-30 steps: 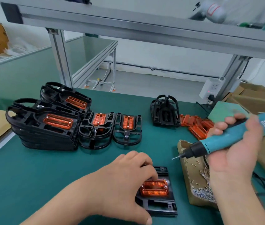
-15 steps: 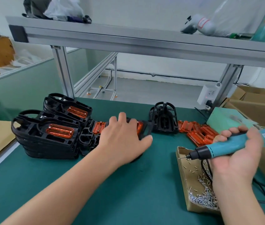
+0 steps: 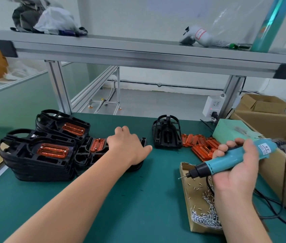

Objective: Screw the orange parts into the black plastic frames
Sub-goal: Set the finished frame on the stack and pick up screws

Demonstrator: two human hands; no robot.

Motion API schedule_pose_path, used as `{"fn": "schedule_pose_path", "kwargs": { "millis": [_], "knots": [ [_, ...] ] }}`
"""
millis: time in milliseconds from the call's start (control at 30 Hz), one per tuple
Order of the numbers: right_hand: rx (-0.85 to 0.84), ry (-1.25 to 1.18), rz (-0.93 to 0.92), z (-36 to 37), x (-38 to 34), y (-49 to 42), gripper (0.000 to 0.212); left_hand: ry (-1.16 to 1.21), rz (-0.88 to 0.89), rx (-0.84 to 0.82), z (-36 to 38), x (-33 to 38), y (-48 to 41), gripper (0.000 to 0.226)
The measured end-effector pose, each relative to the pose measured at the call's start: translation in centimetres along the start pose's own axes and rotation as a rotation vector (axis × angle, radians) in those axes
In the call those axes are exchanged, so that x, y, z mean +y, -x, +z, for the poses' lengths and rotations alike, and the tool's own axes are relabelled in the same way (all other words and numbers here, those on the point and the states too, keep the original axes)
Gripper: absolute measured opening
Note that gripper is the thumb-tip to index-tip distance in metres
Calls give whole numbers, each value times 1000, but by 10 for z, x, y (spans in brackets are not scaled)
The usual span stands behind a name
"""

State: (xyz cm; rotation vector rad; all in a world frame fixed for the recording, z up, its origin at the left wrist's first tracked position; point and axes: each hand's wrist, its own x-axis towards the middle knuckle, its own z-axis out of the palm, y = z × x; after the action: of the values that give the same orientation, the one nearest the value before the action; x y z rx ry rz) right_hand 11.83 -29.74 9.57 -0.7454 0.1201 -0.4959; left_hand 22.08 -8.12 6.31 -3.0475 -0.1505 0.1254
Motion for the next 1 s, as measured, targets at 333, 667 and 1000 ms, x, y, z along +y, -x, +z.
{"fn": "schedule_pose_path", "kwargs": {
  "millis": [333,667,1000],
  "knots": [
    [113,-109,8,-21,7,-34,19,168,225,118,-31,26,-25,47],
    [74,-86,41,-29,21,-42,21,537,188,-69,-43,86,-109,51],
    [81,-111,40,-35,18,-51,20,496,211,-224,-34,73,-104,42]
  ]
}}
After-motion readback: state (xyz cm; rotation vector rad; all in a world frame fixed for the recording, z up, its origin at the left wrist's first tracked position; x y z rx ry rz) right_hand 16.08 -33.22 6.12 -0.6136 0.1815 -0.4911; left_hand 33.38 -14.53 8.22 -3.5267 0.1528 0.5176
